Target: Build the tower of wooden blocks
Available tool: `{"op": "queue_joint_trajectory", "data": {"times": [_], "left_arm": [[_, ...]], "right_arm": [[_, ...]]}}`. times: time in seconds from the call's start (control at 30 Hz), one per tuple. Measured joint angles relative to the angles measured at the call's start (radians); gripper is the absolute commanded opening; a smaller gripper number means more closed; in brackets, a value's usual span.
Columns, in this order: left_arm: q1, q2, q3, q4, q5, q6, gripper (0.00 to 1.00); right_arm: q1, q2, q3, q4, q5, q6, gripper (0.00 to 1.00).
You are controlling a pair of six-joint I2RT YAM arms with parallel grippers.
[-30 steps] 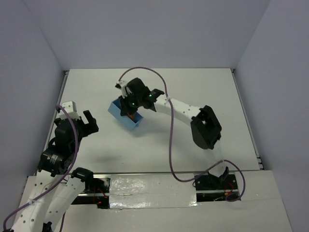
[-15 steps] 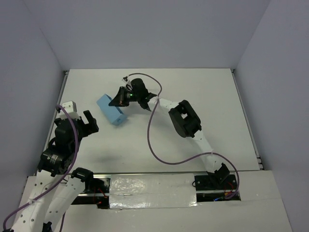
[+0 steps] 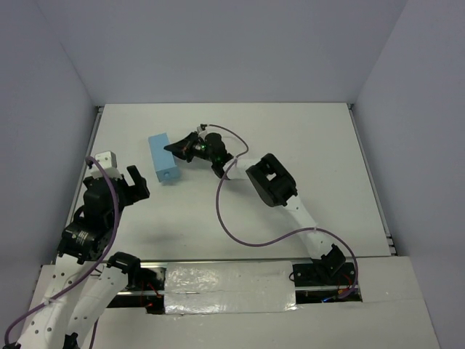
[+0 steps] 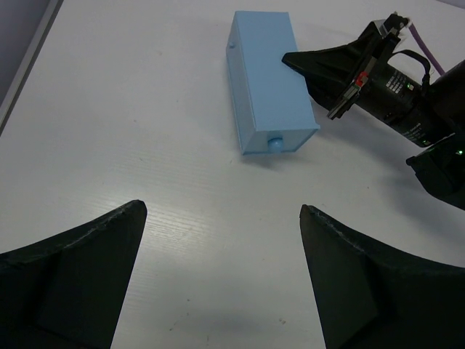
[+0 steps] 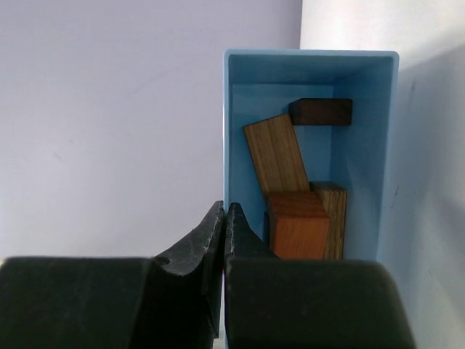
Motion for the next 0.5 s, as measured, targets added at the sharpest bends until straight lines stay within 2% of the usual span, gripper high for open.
{"op": "queue_joint_trajectory", "data": {"times": [0.27, 0.5], "left_arm": [[0.000, 0.000, 0.000, 0.001, 0.003, 0.002, 0.99], [0.000, 0.003, 0.000, 0.002, 0.010, 0.002, 0.99]], "right_arm": [[-0.002, 0.016, -0.127, 0.199, 0.090, 0.208, 0.00], [-0.001, 0.072, -0.134, 0.392, 0.159, 0.354, 0.00]]}}
